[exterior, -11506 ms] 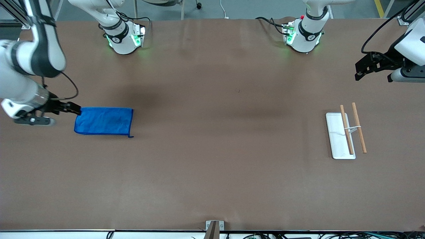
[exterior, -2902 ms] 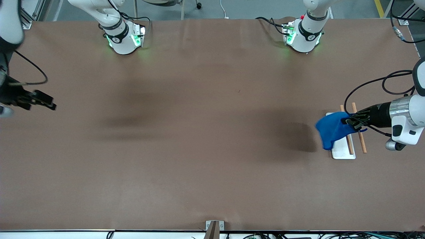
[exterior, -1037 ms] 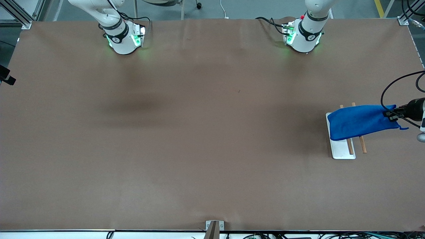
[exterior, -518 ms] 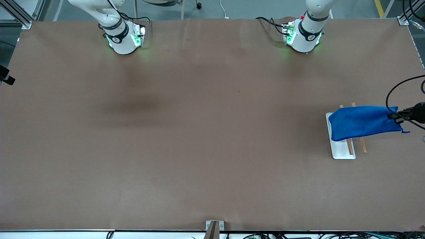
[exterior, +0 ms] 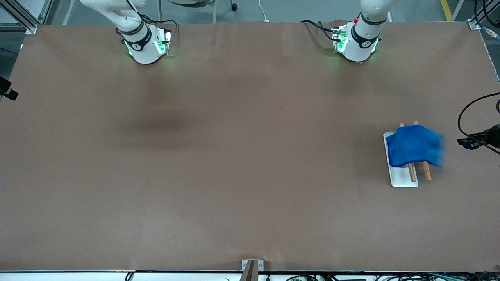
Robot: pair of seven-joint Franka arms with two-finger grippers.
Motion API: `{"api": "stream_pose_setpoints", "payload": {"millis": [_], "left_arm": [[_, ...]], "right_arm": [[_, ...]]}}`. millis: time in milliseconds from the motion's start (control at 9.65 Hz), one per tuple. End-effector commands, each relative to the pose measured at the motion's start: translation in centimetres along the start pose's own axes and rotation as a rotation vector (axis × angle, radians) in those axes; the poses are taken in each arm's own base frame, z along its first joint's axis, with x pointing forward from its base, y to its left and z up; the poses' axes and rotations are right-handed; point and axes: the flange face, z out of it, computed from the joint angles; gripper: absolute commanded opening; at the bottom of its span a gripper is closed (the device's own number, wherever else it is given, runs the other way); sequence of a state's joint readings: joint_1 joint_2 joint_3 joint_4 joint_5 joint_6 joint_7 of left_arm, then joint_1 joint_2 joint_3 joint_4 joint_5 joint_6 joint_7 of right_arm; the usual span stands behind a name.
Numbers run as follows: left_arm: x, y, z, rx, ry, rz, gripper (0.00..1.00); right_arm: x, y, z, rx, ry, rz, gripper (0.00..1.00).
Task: Right arm passes towel to left arm to hang
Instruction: 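Open the left gripper and release the towel on the dowels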
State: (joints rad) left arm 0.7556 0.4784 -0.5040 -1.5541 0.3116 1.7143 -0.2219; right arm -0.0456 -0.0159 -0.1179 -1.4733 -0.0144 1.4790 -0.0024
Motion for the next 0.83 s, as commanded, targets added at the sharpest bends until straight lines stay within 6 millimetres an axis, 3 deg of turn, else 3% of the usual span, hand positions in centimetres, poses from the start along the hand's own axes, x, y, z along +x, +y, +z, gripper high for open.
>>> {"api": "stream_pose_setpoints", "payload": {"millis": [0,104,207,518,726], "left_arm": [[0.5,-0.4,-1.1,0.01,0.038,0.008,1.0],[0.7,-0.5,-3.1,0.006,0.064,0.009,1.0],[0.0,0.8,-6.0,0.009,0.079,0.015,1.0],[-3.6,6.6,-14.0,-0.001,0.21,0.103,1.0],[-5.7,9.7,-17.2,-0.045,0.248,0.174,1.0]], "right_arm": [[-0.2,-0.6,-0.3,-0.005,-0.001,0.008,1.0],[-0.2,-0.6,-0.2,-0.005,-0.003,0.008,1.0],[-0.3,-0.5,-0.2,-0.004,-0.005,0.008,1.0],[-0.3,-0.2,-0.2,-0.004,-0.009,0.014,1.0],[-0.3,-0.2,-0.2,-0.005,-0.009,0.016,1.0]]}}
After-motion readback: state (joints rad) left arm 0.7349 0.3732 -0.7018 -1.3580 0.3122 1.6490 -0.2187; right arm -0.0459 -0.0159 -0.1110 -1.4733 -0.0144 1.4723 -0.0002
